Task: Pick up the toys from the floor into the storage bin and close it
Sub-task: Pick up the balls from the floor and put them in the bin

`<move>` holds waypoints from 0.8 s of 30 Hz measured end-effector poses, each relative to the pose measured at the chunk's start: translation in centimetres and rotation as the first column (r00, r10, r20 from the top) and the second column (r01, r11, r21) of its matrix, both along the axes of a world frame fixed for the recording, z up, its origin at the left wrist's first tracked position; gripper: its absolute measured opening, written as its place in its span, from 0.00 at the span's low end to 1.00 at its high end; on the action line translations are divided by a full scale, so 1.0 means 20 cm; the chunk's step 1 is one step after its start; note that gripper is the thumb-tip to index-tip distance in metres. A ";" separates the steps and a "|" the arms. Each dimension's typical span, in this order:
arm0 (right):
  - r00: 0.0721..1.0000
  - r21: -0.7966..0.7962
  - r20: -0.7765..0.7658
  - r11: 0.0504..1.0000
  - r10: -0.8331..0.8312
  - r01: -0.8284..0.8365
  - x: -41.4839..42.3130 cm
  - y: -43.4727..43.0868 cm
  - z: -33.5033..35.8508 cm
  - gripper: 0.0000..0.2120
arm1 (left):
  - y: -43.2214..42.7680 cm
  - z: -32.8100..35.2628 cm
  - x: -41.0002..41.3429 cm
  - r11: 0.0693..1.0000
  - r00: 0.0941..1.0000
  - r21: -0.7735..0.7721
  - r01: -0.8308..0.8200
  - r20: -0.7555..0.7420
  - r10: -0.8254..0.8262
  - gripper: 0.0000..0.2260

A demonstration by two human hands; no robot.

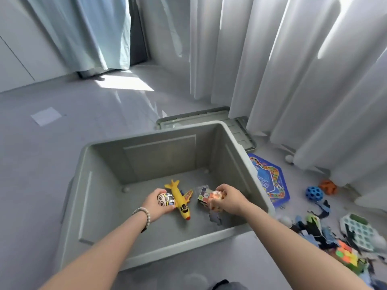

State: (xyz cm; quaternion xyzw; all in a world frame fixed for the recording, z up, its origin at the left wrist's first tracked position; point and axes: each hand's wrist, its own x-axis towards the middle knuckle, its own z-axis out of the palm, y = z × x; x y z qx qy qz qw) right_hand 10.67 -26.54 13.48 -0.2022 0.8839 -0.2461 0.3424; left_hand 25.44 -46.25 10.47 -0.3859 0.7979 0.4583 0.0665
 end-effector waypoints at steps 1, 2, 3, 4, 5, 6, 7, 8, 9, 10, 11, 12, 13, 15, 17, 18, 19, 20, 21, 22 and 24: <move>1.000 -0.011 0.016 1.000 -0.011 0.011 -0.02 0.01 -0.01 0.22 | 0.00 -0.02 -0.02 1.000 1.000 0.003 0.002 0.003 -0.002 0.21; 0.999 -0.011 0.033 1.000 -0.012 0.012 -0.04 0.01 -0.02 0.23 | 0.01 -0.04 -0.05 1.000 1.000 0.001 0.013 0.005 -0.013 0.20; 0.999 -0.003 0.040 1.000 -0.004 0.004 -0.05 0.03 -0.02 0.24 | 0.01 -0.05 -0.08 0.999 0.999 -0.008 0.037 0.017 -0.036 0.19; 0.999 0.005 0.034 1.000 0.010 -0.010 -0.07 0.05 -0.01 0.24 | 0.02 -0.05 -0.11 0.998 0.997 -0.025 0.066 0.033 -0.065 0.19; 0.999 0.006 0.016 1.000 0.028 -0.028 -0.09 0.06 0.01 0.24 | 0.02 -0.05 -0.15 0.996 0.996 -0.038 0.084 0.044 -0.082 0.20; 0.999 -0.003 -0.007 0.999 0.040 -0.040 -0.10 0.08 0.04 0.25 | 0.03 -0.03 -0.18 0.994 0.995 -0.044 0.095 0.045 -0.093 0.19; 0.999 -0.032 -0.018 0.999 0.039 -0.039 -0.12 0.10 0.08 0.26 | 0.04 -0.01 -0.23 0.993 0.994 -0.052 0.106 0.036 -0.105 0.19; 1.000 -0.077 -0.006 0.997 0.020 -0.020 -0.14 0.11 0.12 0.26 | 0.05 0.03 -0.27 0.990 0.992 -0.068 0.127 0.021 -0.126 0.19; 1.000 -0.134 0.016 0.991 -0.010 0.012 -0.16 0.13 0.17 0.27 | 0.08 0.07 -0.33 0.983 0.987 -0.090 0.160 0.005 -0.160 0.19; 0.999 -0.193 0.034 0.980 -0.040 0.046 -0.19 0.15 0.22 0.26 | 0.11 0.13 -0.38 0.974 0.979 -0.111 0.199 -0.014 -0.202 0.20; 0.997 -0.239 0.033 0.968 -0.066 0.072 -0.22 0.17 0.27 0.25 | 0.16 0.19 -0.44 0.963 0.968 -0.128 0.238 -0.043 -0.245 0.20; 0.996 -0.266 0.018 0.959 -0.092 0.094 -0.26 0.21 0.32 0.24 | 0.21 0.26 -0.51 0.950 0.955 -0.147 0.275 -0.073 -0.288 0.20; 0.993 -0.278 -0.006 0.954 -0.116 0.110 -0.31 0.26 0.36 0.23 | 0.27 0.32 -0.57 0.935 0.939 -0.176 0.309 -0.100 -0.329 0.20; 0.984 -0.236 -0.090 0.963 -0.152 0.127 -0.42 0.42 0.45 0.24 | 0.41 0.44 -0.70 0.891 0.896 -0.270 0.366 -0.158 -0.415 0.21; 0.968 -0.118 -0.195 0.983 -0.161 0.140 -0.53 0.64 0.48 0.25 | 0.56 0.54 -0.83 0.838 0.838 -0.359 0.411 -0.214 -0.503 0.21; 0.958 -0.045 -0.240 0.987 -0.158 0.151 -0.57 0.77 0.49 0.25 | 0.64 0.57 -0.89 0.808 0.807 -0.397 0.434 -0.226 -0.545 0.22; 0.950 0.022 -0.271 0.986 -0.156 0.168 -0.61 0.90 0.48 0.26 | 0.72 0.59 -0.95 0.779 0.781 -0.427 0.459 -0.225 -0.583 0.22; 0.946 0.079 -0.284 0.979 -0.159 0.188 -0.64 1.03 0.47 0.27 | 0.80 0.59 -1.01 0.751 0.759 -0.445 0.488 -0.209 -0.617 0.23; 0.945 0.122 -0.281 0.971 -0.167 0.208 -0.66 1.15 0.45 0.28 | 0.88 0.59 -1.07 0.726 0.744 -0.450 0.520 -0.179 -0.644 0.24; 0.947 0.156 -0.266 0.961 -0.180 0.227 -0.67 1.26 0.42 0.29 | 0.95 0.57 -1.13 0.699 0.730 -0.453 0.553 -0.139 -0.669 0.25; 0.951 0.200 -0.224 0.945 -0.212 0.258 -0.68 1.47 0.34 0.31 | 1.10 0.51 -1.23 0.655 0.708 -0.436 0.618 -0.055 -0.704 0.27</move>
